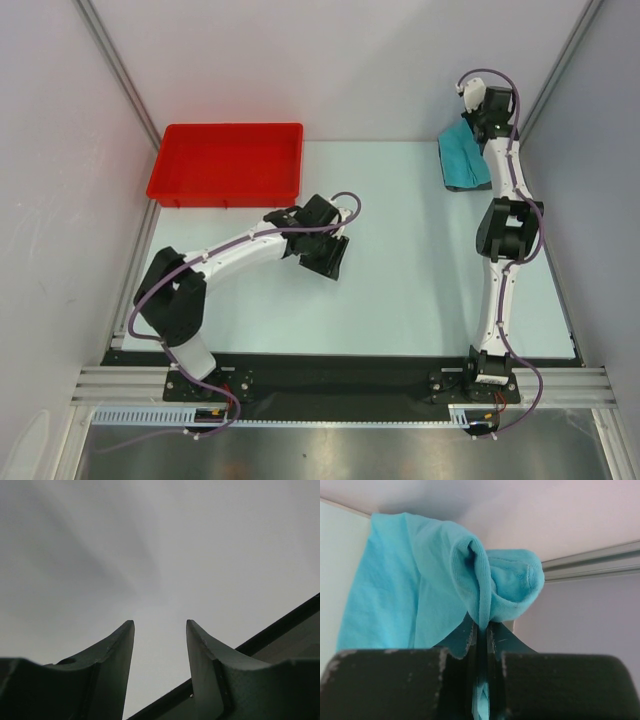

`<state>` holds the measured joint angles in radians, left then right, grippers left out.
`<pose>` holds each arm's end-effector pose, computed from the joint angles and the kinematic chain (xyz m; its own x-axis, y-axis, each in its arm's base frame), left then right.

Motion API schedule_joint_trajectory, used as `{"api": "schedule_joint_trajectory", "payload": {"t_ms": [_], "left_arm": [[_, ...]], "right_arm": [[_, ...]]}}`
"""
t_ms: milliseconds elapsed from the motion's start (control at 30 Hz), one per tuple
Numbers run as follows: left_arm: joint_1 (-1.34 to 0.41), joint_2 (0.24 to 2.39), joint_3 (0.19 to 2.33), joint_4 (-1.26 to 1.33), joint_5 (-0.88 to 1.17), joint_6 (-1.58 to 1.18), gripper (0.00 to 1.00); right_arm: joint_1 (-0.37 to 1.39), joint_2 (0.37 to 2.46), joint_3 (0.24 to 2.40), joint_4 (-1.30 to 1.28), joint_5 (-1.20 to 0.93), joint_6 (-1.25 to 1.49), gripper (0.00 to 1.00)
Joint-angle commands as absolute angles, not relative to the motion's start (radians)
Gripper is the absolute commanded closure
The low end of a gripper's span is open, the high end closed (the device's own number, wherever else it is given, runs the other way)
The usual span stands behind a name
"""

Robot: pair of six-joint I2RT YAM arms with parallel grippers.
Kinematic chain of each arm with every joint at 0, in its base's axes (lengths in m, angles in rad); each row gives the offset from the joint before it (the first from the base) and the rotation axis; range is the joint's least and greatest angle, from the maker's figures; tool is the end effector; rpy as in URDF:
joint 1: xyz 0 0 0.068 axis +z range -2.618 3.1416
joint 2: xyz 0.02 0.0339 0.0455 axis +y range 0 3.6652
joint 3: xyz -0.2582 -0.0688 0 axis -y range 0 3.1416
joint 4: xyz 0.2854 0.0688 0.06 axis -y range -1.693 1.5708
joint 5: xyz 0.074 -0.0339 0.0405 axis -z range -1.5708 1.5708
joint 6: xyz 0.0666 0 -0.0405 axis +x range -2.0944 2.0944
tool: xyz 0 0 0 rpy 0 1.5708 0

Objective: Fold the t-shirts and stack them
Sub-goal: Neatly place the folded tshirt to the corner

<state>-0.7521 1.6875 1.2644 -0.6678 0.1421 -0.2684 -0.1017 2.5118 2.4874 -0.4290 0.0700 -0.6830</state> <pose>0.2853 -0.2798 0.1833 -0.8166 0.4045 -0.4118 0.5263 0.8146 -0.2436 0.6379 -0.0698 0.2571 -0.4414 -0.5878 -0.6780 -0.1479 0.7929 -0.5911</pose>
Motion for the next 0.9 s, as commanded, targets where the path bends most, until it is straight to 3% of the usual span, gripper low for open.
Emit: {"api": "schedule_joint_trajectory", "payload": {"t_ms": [0, 133, 200, 233, 267, 300, 333, 533, 867], "left_arm": [[-0.746, 1.703, 1.319, -0.683, 0.144, -0.247, 0.49], [-0.746, 1.716, 1.335, -0.695, 0.137, -0.245, 0.49], [-0.746, 1.72, 1.339, -0.706, 0.129, -0.245, 0.49], [-0.746, 1.718, 1.344, -0.71, 0.126, -0.245, 0.5], [-0.746, 1.714, 1.347, -0.718, 0.124, -0.244, 0.5], [-0.746, 1.709, 1.347, -0.722, 0.114, -0.245, 0.5], [-0.746, 1.707, 1.348, -0.729, 0.11, -0.245, 0.5], [-0.747, 1.661, 1.353, -0.767, 0.077, -0.27, 0.5], [-0.747, 1.562, 1.33, -0.719, 0.081, -0.406, 0.5]], "right_arm": [[-0.113, 2.523, 2.525, -0.344, 0.064, -0.695, 1.0], [-0.129, 2.534, 2.49, -0.285, 0.093, -0.696, 1.0], [-0.136, 2.548, 2.494, -0.259, 0.112, -0.696, 0.9], [-0.14, 2.552, 2.494, -0.241, 0.123, -0.693, 0.61], [-0.149, 2.566, 2.493, -0.224, 0.126, -0.695, 0.44], [-0.152, 2.572, 2.493, -0.172, 0.136, -0.696, 0.12], [-0.153, 2.582, 2.503, -0.143, 0.184, -0.701, 0.01], [-0.129, 2.525, 2.562, -0.126, 0.268, -0.574, 0.0], [0.132, 2.165, 2.192, -0.264, 0.247, -0.369, 0.0]]}}
